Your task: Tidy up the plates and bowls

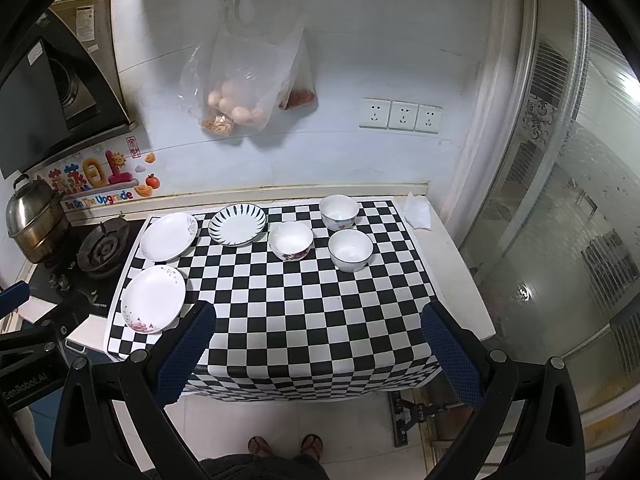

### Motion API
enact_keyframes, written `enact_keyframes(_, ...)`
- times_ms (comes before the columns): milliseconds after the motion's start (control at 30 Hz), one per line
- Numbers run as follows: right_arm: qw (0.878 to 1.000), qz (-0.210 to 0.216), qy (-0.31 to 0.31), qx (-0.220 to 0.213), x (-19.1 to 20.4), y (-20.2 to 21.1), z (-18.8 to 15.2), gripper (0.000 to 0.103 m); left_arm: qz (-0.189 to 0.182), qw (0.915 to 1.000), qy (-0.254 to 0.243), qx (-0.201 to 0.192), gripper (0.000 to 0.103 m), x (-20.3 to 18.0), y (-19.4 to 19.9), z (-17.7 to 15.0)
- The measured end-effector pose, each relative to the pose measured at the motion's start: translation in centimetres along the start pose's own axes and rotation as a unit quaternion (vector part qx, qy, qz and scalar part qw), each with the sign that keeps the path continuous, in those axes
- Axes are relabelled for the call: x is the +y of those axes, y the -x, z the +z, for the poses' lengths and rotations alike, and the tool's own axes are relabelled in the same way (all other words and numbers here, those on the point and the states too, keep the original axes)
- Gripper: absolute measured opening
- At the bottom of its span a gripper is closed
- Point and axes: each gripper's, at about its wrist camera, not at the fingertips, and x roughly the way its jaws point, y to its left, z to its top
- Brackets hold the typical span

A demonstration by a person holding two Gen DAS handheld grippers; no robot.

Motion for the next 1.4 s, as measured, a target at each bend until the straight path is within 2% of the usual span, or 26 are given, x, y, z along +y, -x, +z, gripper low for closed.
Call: enact_keyframes(1400,1.000,0.001,0.000,-0.002,0.2,-0.1,0.5,0.103,-0.001,1.0000,0.004,-0.003,0.103,-1.1,0.6,0.8)
